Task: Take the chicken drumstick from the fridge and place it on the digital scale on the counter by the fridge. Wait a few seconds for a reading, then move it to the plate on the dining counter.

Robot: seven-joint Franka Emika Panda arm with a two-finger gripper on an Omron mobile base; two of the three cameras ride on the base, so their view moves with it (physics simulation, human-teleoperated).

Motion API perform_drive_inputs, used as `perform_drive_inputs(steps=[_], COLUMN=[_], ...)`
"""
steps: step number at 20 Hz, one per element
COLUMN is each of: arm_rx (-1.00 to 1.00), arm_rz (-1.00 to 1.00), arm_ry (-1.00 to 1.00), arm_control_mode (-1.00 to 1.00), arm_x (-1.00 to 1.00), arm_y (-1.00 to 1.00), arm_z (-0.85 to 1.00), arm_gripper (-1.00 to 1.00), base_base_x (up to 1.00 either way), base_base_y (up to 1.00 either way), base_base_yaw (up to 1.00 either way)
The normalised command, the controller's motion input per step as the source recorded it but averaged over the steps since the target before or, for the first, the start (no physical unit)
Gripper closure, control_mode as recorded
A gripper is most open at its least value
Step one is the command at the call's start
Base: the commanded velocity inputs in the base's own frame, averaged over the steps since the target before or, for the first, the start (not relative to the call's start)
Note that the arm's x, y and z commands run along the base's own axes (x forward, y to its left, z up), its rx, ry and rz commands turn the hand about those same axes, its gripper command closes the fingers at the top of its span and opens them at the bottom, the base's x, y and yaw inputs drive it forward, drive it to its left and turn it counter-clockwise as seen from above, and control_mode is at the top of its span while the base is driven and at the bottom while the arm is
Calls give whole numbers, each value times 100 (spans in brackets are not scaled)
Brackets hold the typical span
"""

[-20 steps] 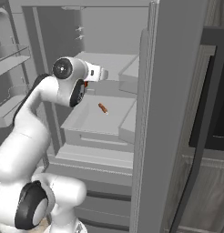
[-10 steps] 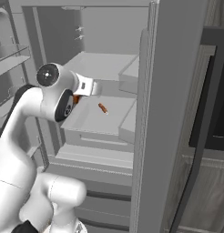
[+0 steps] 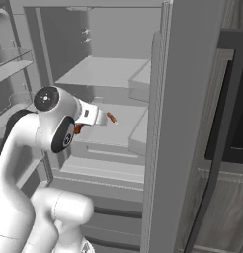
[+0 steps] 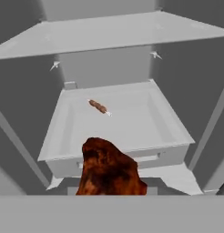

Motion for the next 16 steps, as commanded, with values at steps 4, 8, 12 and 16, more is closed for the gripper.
perform_drive_inputs(steps=[4,8,12,16], arm_rx=[1,0,0,0], arm_rz=[0,0,0,0], arm_ry=[5,3,0,0], arm_control_mode=[-100,100,100,100], arm_x=[-20,-9,0,0], arm_y=[-3,0,0,0], arm_z=[-55,-18,0,0], arm_gripper=[100,100,100,100], base_base_x=[0,-33,-100,-75], base_base_y=[0,0,6,28], base_base_yaw=[0,0,0,0])
